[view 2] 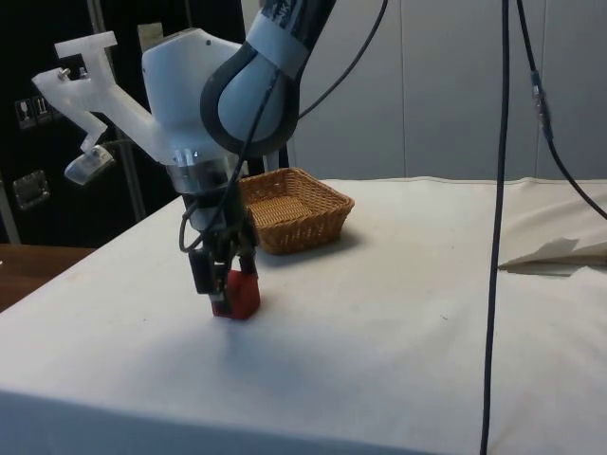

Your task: Pick up the cube and place it into the basket.

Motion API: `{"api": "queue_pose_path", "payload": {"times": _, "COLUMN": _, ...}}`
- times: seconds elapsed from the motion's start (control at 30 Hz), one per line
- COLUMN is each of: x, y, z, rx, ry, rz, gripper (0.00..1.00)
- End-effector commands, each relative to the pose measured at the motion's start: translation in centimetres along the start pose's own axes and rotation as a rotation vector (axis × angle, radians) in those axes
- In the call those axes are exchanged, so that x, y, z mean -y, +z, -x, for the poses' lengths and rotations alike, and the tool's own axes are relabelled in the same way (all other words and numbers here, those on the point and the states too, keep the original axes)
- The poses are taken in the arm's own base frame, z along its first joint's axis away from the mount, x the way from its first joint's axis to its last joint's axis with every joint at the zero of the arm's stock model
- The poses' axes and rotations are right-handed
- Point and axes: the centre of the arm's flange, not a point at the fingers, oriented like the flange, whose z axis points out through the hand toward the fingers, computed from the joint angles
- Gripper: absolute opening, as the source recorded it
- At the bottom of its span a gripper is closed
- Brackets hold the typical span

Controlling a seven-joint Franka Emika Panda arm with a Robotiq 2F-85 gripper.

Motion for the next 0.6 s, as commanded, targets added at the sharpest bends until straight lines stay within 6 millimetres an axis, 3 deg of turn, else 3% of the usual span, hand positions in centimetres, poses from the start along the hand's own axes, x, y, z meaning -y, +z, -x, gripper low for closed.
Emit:
{"api": "queue_pose_path", "payload": {"times": 0.0, "x": 0.07, "y": -0.06, "z": -0.04, "rx": -0.003, "ry": 0.003, "rz": -0.002, "gripper": 0.89}}
{"api": "queue_pose_path", "payload": {"times": 0.03, "x": 0.01, "y": -0.06, "z": -0.06, "rx": -0.003, "ry": 0.003, "rz": -0.002, "gripper": 0.69}}
{"api": "queue_pose_path", "payload": {"times": 0.1, "x": 0.00, "y": 0.00, "z": 0.00, "rx": 0.000, "ry": 0.000, "rz": 0.000, "gripper": 0.46}}
{"api": "queue_pose_path", "payload": {"times": 0.13, "x": 0.00, "y": -0.01, "z": -0.01, "rx": -0.001, "ry": 0.003, "rz": -0.001, "gripper": 0.46}}
{"api": "queue_pose_path", "payload": {"times": 0.27, "x": 0.00, "y": -0.07, "z": -0.02, "rx": -0.002, "ry": 0.003, "rz": -0.002, "gripper": 0.02}}
{"api": "queue_pose_path", "payload": {"times": 0.57, "x": -0.03, "y": -0.49, "z": 0.00, "rx": -0.003, "ry": 0.002, "rz": -0.001, "gripper": 0.00}}
